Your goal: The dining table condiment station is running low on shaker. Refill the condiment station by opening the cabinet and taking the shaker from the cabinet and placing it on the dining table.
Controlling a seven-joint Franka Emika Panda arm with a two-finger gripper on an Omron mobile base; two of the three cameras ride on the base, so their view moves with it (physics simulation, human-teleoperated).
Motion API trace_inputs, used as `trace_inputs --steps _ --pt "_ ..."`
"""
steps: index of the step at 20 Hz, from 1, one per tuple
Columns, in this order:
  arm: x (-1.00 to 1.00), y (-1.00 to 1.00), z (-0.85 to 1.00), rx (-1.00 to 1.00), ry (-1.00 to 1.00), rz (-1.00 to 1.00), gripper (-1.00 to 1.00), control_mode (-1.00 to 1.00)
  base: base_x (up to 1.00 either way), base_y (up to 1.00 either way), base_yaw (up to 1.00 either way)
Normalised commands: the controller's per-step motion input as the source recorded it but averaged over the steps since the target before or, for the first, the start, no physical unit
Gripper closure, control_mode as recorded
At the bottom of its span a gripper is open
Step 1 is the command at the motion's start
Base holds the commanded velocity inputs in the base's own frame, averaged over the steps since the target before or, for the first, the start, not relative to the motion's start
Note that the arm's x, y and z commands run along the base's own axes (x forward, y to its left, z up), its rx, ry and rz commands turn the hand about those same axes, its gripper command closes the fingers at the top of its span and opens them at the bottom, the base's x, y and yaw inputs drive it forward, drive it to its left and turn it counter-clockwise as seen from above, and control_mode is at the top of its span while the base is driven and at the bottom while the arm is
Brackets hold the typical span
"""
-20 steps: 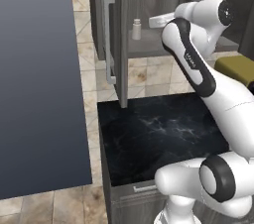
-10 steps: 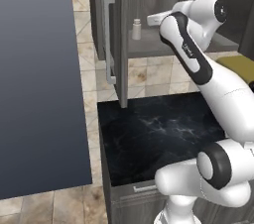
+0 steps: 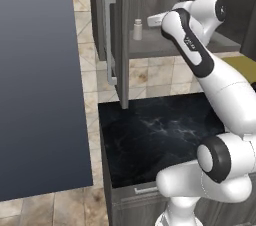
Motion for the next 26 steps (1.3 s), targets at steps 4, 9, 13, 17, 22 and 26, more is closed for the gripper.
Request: trace_inputs --steps 4,9,13,17,22,26 --pt "0.07 0.00 -0.15 0.00 0.00 0.05 -1.00 -1.00 0.00 0.00 0.00" --pt "0.10 0.00 -0.05 0.01 0.00 0.04 -1.00 -1.00 0.00 0.00 0.00" --pt "0.34 -0.01 -0.03 0.02 0.00 0.00 -1.00 -1.00 0.00 0.00 0.00" --pt "0.20 -0.01 -0.26 0.01 0.00 0.01 -1.00 -1.00 0.00 0.00 0.00" --pt "0.13 -0.05 -0.05 0.00 0.00 0.00 -1.00 -1.00 0.00 0.00 0.00" --pt "0.29 -0.01 0.00 0.00 0.00 0.00 -1.00 -1.00 0.00 0.00 0.00"
